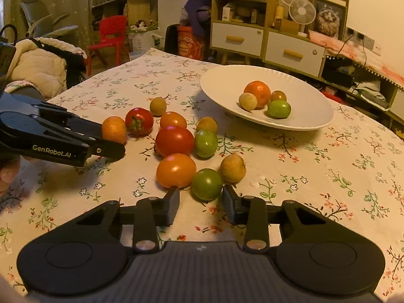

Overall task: Organize fruits
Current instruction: 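Grasp a large orange mandarin with the left gripper while the right gripper grasps a green tomato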

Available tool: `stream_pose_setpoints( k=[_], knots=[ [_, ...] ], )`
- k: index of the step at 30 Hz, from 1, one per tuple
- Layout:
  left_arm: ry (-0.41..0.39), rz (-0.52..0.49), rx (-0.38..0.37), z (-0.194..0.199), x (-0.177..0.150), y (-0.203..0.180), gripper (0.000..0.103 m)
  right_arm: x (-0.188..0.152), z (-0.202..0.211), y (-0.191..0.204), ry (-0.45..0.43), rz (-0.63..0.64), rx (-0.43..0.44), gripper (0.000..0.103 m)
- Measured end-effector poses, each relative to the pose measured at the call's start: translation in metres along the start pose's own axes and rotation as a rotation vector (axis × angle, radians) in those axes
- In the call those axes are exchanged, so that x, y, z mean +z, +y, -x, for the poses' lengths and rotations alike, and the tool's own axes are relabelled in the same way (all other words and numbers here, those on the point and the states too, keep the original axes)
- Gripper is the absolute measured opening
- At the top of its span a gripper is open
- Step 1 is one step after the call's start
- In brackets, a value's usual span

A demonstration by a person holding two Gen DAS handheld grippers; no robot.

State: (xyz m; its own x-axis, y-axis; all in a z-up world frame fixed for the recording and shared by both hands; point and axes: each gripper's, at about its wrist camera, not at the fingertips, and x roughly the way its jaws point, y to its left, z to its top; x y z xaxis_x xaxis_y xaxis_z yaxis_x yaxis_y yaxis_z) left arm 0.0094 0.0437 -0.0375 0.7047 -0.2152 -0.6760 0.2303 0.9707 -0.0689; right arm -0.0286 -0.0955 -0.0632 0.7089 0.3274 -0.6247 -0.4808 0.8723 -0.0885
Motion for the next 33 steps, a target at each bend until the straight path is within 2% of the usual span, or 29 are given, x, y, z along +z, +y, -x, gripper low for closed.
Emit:
stream_pose_setpoints(
  k=[15, 21, 33],
  knots=[
    [-0.016, 0.013, -0.007, 0.0027, 0.0026, 0.0021, 0.040, 0.0050, 0.0044, -0.0021, -0.030, -0.035, 0.021, 0.029],
    [-0.013, 0.005, -0.002, 0.0028, 0.0040, 0.0017, 0.040, 0.0051, 0.0005, -0.0033, -0.017, -0.034, 0.014, 0.024],
    [-0.003, 0.000, -0.014, 0.0056, 0.0098, 0.0021, 0.038, 0.0094, 0.0050, -0.0027, -0.028, -0.036, 0.021, 0.023]
  ],
)
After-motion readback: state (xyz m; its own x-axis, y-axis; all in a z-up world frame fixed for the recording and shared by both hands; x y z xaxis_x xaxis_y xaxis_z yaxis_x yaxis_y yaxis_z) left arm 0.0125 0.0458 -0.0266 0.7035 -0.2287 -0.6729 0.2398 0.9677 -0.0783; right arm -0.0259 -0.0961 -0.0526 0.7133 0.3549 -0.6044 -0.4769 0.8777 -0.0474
